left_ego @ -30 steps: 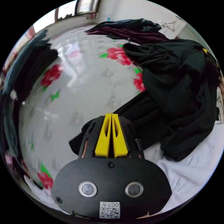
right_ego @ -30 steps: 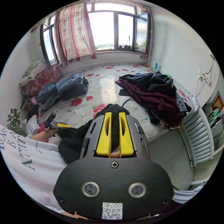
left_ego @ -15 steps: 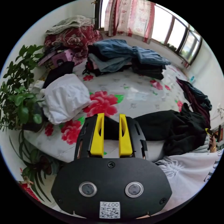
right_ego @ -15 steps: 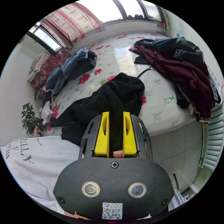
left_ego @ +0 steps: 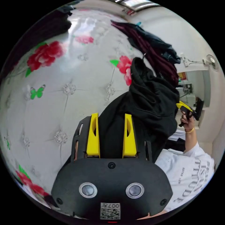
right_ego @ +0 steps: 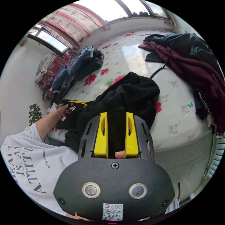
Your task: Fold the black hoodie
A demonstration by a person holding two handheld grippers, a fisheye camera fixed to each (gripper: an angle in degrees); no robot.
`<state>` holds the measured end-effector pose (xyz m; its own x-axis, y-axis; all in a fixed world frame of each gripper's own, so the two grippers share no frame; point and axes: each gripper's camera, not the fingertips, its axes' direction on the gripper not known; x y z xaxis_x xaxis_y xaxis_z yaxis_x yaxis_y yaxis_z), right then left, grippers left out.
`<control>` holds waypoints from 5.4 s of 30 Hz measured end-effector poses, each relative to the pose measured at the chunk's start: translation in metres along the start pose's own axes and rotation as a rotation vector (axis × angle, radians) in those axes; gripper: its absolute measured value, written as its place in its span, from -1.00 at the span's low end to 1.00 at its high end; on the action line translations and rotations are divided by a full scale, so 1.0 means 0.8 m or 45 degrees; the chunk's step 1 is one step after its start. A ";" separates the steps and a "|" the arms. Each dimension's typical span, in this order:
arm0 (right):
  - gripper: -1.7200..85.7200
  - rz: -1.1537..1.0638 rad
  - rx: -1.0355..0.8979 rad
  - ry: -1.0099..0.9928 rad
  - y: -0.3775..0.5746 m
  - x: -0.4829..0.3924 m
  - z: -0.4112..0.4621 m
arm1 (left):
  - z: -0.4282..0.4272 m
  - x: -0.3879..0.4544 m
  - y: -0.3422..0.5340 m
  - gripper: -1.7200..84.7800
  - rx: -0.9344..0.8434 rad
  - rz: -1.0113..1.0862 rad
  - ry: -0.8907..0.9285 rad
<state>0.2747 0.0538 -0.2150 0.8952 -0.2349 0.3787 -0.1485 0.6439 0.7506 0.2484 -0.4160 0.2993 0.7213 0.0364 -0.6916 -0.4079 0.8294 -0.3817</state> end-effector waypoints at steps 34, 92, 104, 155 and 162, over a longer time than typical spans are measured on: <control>-0.79 -0.684 0.728 0.384 -0.240 -0.368 -0.216 | -0.541 0.139 0.285 -0.82 1.137 -0.421 -0.873; -0.80 -0.555 -0.243 -0.066 -0.056 0.076 0.232 | -0.057 0.027 0.301 -0.85 0.155 -0.370 -0.049; -0.95 -0.546 -0.100 -0.225 -0.048 0.264 0.002 | -0.258 -0.001 0.526 -0.96 0.580 -0.428 0.005; -0.74 -0.387 -0.221 -0.008 -0.515 0.024 0.430 | -0.178 -0.297 -0.054 -0.79 0.199 -0.359 -0.075; -0.84 -0.945 -0.193 -0.117 -0.386 0.009 0.360 | -0.219 -0.174 0.051 -0.89 0.567 0.083 -0.263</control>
<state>0.2062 -0.3567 -0.2879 0.6983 -0.7004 -0.1479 0.5439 0.3848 0.7457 0.0333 -0.4852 0.2727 0.8168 0.1683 -0.5519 -0.2093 0.9778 -0.0116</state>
